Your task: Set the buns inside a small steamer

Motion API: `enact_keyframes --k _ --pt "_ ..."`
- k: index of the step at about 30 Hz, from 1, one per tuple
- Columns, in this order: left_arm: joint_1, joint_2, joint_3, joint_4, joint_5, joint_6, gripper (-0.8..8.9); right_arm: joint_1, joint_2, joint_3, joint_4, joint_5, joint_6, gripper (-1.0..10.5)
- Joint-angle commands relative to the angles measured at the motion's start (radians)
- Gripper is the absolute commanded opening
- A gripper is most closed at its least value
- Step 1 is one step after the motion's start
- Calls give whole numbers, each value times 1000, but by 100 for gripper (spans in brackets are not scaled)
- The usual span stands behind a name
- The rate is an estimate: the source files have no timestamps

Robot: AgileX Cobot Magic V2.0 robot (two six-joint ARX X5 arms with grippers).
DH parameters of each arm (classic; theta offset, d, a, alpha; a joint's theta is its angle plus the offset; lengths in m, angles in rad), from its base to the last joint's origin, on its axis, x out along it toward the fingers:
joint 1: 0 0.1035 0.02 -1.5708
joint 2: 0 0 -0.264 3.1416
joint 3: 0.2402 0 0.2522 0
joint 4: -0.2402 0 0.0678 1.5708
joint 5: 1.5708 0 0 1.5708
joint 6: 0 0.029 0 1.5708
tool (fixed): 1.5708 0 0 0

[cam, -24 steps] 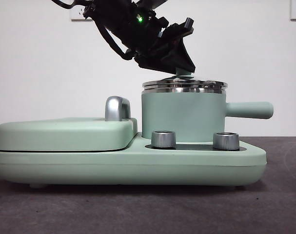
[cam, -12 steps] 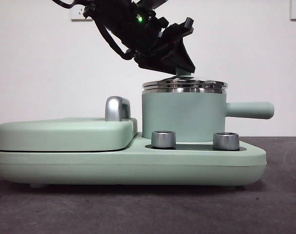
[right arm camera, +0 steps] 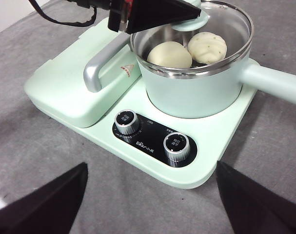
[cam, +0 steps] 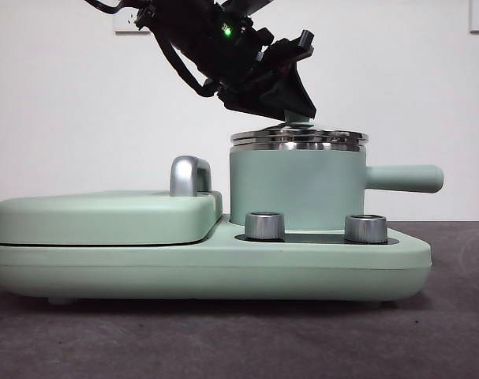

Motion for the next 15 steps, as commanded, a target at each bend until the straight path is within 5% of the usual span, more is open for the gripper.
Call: enact_keyframes --k 1,15 --pt "-6 32 20 0 -21 53 8 10 5 10 9 5 8 415" --pt "-12 31 20 2 -54 52 9 10 5 10 8 5 11 415"
